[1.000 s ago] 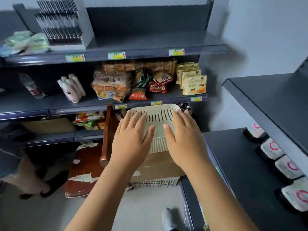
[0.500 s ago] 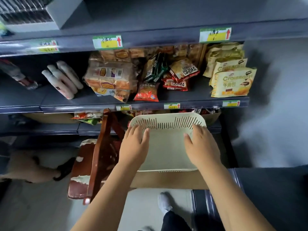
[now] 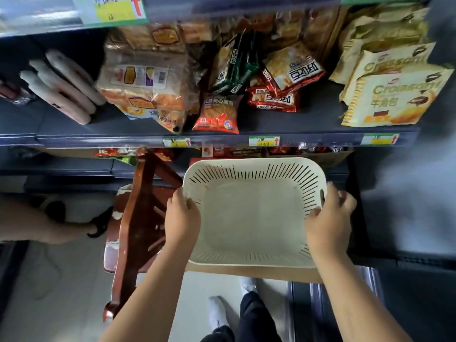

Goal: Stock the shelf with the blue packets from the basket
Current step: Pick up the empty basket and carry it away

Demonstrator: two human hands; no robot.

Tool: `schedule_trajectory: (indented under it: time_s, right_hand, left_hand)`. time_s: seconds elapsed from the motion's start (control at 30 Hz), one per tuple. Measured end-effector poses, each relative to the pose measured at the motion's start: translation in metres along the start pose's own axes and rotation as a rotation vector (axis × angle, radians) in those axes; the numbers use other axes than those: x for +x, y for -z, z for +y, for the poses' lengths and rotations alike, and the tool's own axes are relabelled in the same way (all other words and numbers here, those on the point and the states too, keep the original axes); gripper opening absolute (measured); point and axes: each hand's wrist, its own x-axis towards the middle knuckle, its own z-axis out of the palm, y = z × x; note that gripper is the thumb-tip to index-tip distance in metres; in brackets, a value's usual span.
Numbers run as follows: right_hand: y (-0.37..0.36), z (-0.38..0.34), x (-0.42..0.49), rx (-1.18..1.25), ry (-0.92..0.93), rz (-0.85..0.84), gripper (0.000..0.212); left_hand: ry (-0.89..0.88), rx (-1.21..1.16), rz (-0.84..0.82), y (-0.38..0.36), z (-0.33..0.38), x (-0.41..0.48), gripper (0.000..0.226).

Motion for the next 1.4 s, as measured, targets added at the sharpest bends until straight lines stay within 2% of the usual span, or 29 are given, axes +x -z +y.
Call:
schedule_trajectory:
  time_s: [0.07, 0.17, 0.3, 0.43, 0.67, 0.9, 1.1, 1.3, 1.4]
  right_hand:
    - [-0.002, 0.01, 0.006, 0.012, -0.023, 0.003, 0.038]
    - [-0.003, 0.021, 0.018, 0.024, 0.016, -0.006, 0.015]
    - [0.005, 0.016, 0.024, 0.007, 0.051, 0.032, 0.016]
    - [0.027, -0.009, 0.018, -0.042, 0.068, 0.167, 0.011]
    - [0.088, -0.082, 0.004, -0.031, 0.057, 0.33, 0.027]
    - [0.168, -0.163, -0.062, -0.022, 0.252, 0.409, 0.044]
    - [0.202, -0.223, -0.152, 0.058, 0.417, 0.415, 0.041]
    - [0.192, -0.275, -0.26, 0.151, 0.574, 0.259, 0.044]
    - [0.168, -0.303, -0.32, 0.197, 0.69, 0.19, 0.045]
  left_hand:
    - [0.016, -0.008, -0.003, 0.003, -0.006, 0.013, 0.023]
    - [0.104, -0.084, -0.052, 0.01, -0.007, 0.026, 0.025]
    - [0.097, -0.203, -0.071, 0.021, 0.003, 0.024, 0.029]
    - [0.056, -0.32, -0.015, 0.047, 0.016, 0.014, 0.028]
    - [-0.09, -0.446, 0.068, 0.128, 0.062, -0.01, 0.025]
    - [-0.175, -0.593, 0.224, 0.249, 0.06, -0.074, 0.025]
    - [-0.165, -0.644, 0.415, 0.343, -0.001, -0.141, 0.025]
    - [-0.064, -0.72, 0.598, 0.412, -0.105, -0.216, 0.025]
    - [0.024, -0.756, 0.727, 0.441, -0.164, -0.256, 0.033]
